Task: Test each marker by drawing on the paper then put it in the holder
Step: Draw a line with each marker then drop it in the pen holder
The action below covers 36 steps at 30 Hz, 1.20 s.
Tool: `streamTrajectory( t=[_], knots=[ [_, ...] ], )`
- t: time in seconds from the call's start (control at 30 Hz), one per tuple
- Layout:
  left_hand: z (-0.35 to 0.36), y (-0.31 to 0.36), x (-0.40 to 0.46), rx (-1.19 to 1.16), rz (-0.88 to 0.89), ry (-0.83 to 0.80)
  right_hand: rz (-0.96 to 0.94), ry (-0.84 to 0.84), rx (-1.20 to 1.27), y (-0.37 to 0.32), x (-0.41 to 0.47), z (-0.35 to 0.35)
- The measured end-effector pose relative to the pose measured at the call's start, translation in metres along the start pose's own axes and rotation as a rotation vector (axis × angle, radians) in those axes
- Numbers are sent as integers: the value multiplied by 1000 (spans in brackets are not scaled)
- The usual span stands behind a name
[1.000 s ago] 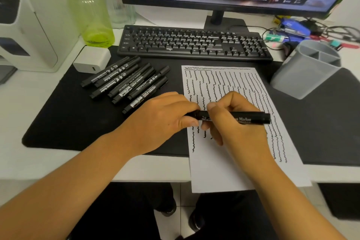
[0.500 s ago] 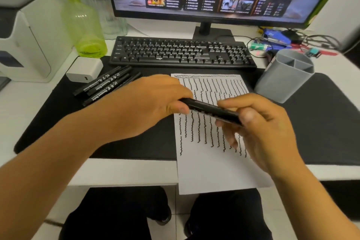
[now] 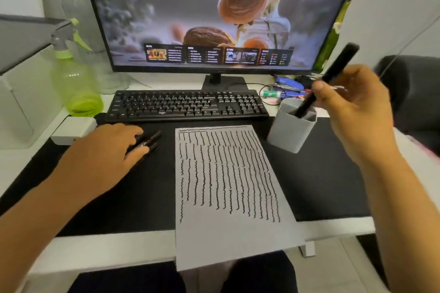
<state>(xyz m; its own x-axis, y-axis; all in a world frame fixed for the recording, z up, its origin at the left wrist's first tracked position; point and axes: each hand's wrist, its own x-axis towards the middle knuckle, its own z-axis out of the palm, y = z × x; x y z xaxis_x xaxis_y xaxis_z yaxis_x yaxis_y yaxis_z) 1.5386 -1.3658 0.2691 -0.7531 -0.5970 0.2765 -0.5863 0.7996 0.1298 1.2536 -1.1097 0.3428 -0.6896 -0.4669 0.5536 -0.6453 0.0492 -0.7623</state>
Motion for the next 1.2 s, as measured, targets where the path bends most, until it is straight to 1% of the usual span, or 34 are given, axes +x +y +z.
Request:
streamTrajectory(
  t=[0.1, 0.23, 0.37, 0.47, 0.53, 0.6, 0.73, 0.87, 0.97, 1.07, 1.13, 1.2],
  knots=[
    [15, -11, -7, 49, -97, -25, 86, 99, -66, 16, 23, 1],
    [26, -15, -8, 108, -90, -12, 115, 79, -146, 32, 33, 18],
    [30, -13, -6, 108, -73, -24, 110, 5, -285, 51, 35, 36],
    [31, -10, -3, 103, -72, -70, 157, -113, -416, 63, 32, 45],
    [32, -9, -2, 99, -52, -59, 184, -151, -503, 68, 29, 49],
    [34, -6, -2, 108, -29, -53, 160, -127, -547, 70, 25, 52],
    [36, 0, -3, 163, 10, -85, 30, -76, -715, 76, 20, 57],
    [36, 2, -2, 175, 4, -106, 81, -19, -753, 81, 19, 61],
    [37, 1, 1, 176, 4, -129, 75, -24, -773, 84, 18, 61],
    [37, 1, 2, 60, -2, -94, 74, -60, -761, 84, 18, 58],
    [36, 3, 0, -107, -30, -45, 74, -67, -739, 81, 15, 56],
    [30, 6, -4, -314, -72, -36, 58, -18, -717, 74, 11, 54]
  ],
)
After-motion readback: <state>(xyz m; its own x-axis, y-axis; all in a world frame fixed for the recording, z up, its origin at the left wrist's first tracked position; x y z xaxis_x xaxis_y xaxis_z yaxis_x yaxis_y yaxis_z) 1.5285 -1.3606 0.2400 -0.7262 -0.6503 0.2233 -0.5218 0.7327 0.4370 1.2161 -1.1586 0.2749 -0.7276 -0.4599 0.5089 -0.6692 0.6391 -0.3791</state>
